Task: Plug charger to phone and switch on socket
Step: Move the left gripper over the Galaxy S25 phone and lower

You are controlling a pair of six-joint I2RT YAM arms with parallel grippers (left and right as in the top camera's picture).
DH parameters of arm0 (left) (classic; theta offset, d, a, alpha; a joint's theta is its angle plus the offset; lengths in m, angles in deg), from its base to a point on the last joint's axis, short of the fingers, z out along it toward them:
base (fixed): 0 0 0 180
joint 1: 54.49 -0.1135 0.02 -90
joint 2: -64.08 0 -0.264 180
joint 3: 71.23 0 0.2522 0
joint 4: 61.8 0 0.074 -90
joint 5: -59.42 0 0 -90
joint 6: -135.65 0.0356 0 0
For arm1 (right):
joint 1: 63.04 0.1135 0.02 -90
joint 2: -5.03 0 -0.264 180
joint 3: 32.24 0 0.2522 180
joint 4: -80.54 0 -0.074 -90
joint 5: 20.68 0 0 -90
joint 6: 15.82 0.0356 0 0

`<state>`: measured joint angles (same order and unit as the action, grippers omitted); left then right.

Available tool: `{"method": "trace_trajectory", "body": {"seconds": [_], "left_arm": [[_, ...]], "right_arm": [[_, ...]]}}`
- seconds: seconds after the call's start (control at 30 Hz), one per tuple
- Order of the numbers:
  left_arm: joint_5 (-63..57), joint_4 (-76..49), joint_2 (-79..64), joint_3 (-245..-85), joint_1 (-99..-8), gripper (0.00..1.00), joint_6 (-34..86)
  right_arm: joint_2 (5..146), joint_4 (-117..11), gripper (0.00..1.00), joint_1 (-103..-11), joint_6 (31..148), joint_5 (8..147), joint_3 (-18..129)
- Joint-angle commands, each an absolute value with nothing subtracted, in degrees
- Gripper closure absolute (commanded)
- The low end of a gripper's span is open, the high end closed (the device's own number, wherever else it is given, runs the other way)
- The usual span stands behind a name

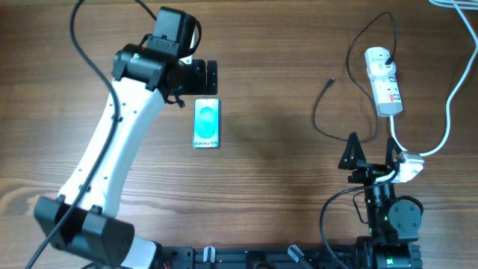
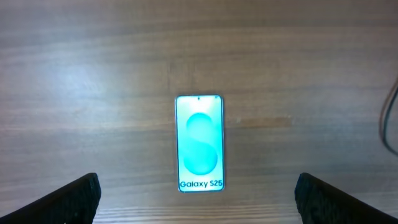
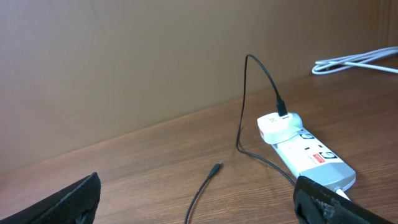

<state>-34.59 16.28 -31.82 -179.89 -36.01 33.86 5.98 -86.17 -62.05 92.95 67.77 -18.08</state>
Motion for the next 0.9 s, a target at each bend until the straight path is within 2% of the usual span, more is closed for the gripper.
{"method": "trace_trajectory", "body": {"seconds": [0.0, 0.27, 0.87], "left_arm": [[-32.6, 17.5, -36.1, -180.5, -35.8, 0.00, 33.0], [-30.9, 16.3, -41.9, -174.2, -35.9, 0.00, 33.0], [-27.0, -4.4, -44.6, -153.0, -35.8, 0.00, 32.9]], "right_arm": [[6.0, -86.3, 0.00, -61.7, 92.4, 67.4, -18.2], [6.0, -86.3, 0.00, -61.7, 92.4, 67.4, -18.2], [6.0, -86.3, 0.00, -61.7, 92.4, 67.4, -18.2]]}}
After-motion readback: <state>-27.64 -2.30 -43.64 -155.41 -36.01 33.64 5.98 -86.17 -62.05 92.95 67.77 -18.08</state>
